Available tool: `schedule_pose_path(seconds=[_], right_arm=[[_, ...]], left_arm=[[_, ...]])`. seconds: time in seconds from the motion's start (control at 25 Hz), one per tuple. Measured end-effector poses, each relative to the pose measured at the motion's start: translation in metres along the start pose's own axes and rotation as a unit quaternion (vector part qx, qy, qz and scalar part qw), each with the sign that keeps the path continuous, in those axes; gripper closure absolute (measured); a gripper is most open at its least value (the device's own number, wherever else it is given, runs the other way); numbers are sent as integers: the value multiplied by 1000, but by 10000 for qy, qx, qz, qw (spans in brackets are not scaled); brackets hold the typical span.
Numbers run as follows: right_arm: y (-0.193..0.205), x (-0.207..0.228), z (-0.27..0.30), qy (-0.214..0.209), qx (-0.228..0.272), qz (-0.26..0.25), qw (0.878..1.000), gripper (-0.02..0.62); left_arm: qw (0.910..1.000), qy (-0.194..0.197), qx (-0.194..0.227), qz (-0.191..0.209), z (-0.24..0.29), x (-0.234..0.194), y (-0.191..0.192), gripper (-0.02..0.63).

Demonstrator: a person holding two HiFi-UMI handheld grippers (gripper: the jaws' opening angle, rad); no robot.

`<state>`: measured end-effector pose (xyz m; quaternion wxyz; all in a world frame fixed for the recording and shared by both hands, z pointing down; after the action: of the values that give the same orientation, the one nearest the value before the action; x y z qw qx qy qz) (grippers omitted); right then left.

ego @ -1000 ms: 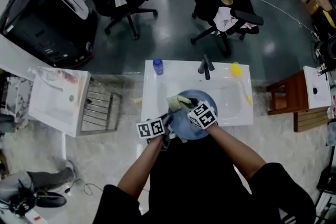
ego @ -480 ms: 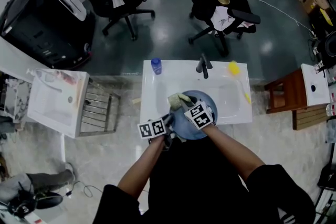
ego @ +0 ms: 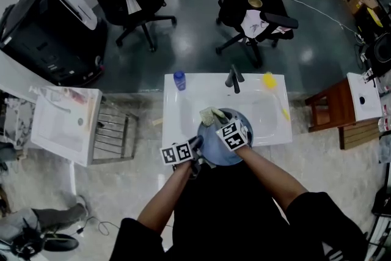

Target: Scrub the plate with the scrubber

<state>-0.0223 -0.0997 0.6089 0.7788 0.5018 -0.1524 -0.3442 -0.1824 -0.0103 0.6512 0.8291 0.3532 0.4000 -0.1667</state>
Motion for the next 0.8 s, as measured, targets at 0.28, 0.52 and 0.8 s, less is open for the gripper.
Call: schedule_pose_path(seconds=[0.28, 0.52, 0.8], right_arm=[[-1, 6, 0, 173, -76, -211, 9996, 531], [2, 14, -4, 440, -124, -262, 9986, 531], [5, 20, -8, 657, -129, -265, 9974, 531]], left_arm=[[10000, -4, 73, -61, -3, -1, 0, 563], [9999, 9, 76, -127, -8, -4, 3, 561], [9999, 29, 110, -113, -7, -3, 2, 558]])
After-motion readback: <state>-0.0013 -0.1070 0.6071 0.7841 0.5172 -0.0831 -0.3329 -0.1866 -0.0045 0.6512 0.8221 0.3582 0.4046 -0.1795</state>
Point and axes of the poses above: the fingertips, and each gripper's own axes: z forward along the fingers, x to its right, y out of its underside, the point moved 8 cm from there along -z, backward along the fingers, and after that the axes turned 15 degrees about x, right-handed, at the moved point
